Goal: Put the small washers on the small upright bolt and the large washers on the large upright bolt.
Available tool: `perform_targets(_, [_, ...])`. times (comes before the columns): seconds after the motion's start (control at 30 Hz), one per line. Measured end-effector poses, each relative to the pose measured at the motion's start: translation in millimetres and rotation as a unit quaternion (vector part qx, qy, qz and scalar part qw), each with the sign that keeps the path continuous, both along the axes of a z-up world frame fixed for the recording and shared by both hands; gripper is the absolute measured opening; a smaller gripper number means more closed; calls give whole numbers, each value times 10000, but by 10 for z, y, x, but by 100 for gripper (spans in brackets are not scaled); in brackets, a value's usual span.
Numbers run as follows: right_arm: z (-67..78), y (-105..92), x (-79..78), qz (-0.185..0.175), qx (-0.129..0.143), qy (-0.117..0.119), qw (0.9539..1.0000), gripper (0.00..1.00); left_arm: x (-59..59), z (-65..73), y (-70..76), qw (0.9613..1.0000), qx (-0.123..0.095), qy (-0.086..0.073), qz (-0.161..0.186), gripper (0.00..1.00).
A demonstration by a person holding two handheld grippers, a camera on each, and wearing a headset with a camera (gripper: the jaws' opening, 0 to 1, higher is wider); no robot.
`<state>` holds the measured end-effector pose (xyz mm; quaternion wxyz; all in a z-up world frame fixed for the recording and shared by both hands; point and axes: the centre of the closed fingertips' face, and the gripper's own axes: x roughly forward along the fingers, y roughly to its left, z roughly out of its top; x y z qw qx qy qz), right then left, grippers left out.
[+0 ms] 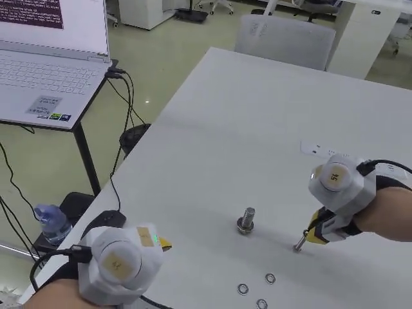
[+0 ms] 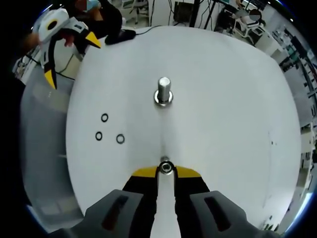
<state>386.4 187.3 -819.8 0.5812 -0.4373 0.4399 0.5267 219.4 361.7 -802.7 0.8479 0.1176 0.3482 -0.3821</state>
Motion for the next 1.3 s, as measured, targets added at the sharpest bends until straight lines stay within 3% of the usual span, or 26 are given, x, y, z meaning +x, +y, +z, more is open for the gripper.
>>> perform_targets(1.07, [-433, 12, 0, 101, -278, 213, 9993, 12, -66, -134, 56, 9997, -26, 218, 63, 78])
perform_targets(1.3, [-502, 8, -4, 175, -342, 163, 9991, 13, -73, -152, 69, 9997, -18, 250, 65, 77])
